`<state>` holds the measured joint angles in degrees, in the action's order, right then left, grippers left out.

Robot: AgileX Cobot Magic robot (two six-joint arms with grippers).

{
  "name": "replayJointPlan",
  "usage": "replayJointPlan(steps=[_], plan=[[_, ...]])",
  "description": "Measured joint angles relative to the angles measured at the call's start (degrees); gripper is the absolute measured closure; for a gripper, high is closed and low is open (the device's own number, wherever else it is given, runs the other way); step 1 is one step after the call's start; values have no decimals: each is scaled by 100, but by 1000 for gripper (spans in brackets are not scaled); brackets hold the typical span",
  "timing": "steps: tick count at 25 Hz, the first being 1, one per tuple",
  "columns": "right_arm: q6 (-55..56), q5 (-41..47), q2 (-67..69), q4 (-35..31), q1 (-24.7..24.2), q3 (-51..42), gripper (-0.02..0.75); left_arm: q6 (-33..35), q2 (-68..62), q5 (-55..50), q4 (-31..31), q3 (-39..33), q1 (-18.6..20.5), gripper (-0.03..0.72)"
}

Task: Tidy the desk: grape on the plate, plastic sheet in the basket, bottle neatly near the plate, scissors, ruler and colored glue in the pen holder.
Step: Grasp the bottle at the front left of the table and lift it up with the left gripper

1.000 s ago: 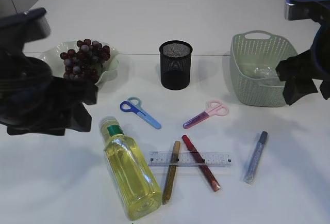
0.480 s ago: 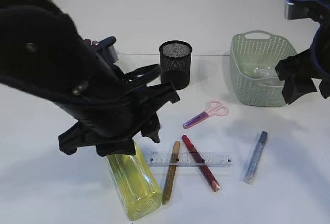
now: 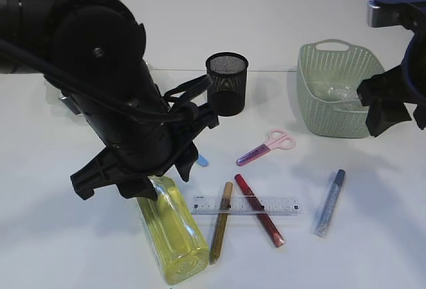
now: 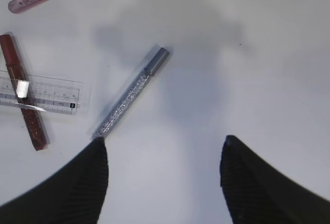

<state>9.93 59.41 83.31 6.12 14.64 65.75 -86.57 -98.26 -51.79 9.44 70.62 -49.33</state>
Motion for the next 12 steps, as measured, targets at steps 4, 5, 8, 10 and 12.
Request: replayJointPlan(steps=[4,5,8,10,12], plan=[[0,0,0,0,0,0,207,0,-56,-34,146,0,0,252],[0,0,0,0,0,0,208,13,-66,-59,146,0,0,214],[-10,0,0,0,0,0,207,257,-80,-82,-187,0,55,144],[-10,0,0,0,0,0,208,646,-138,-82,-581,0,192,128],[-10,0,0,0,0,0,208,1116,-220,-82,-1128,0,401,123]])
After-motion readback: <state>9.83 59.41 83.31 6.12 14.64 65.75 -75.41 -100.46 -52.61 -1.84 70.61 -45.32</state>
